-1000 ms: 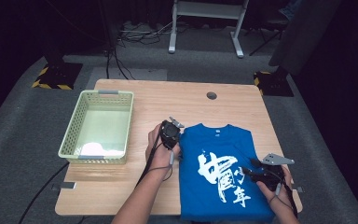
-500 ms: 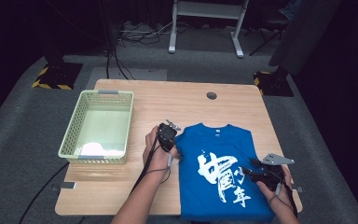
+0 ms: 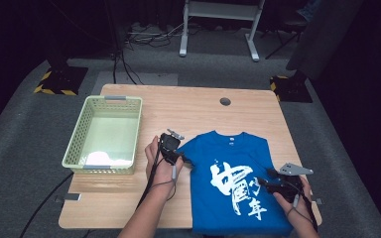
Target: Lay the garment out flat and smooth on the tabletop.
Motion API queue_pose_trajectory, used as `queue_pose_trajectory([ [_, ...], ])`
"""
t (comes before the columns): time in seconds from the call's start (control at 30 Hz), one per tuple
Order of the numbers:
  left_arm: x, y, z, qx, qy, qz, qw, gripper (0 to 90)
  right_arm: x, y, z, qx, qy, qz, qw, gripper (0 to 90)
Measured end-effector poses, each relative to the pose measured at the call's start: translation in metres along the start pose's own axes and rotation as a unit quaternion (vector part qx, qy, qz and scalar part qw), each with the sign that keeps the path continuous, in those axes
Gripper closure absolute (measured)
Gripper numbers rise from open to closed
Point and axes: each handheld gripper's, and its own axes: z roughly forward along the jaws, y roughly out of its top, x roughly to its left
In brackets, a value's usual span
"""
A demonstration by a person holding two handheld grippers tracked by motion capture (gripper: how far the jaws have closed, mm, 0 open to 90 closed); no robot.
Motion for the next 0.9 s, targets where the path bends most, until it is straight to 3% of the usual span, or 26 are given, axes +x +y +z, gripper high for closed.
queue_pose_trajectory([
  [0.23, -0.008, -0.002, -0.014, -0.033, -0.02, 0.007, 0.9992, 37.6, 0.005, 0.006, -0.006, 0.009, -0.012, -0.02, 0.9997, 44.1],
  [0.5, -0.019, -0.005, -0.022, -0.047, -0.038, 0.023, 0.9979, 36.6, 0.002, 0.033, -0.012, 0.019, -0.016, -0.031, 0.9992, 49.6],
  [0.9, -0.025, -0.018, -0.031, -0.053, -0.049, 0.032, 0.9969, 33.8, -0.012, 0.063, 0.01, 0.042, -0.006, -0.033, 0.9985, 57.0],
])
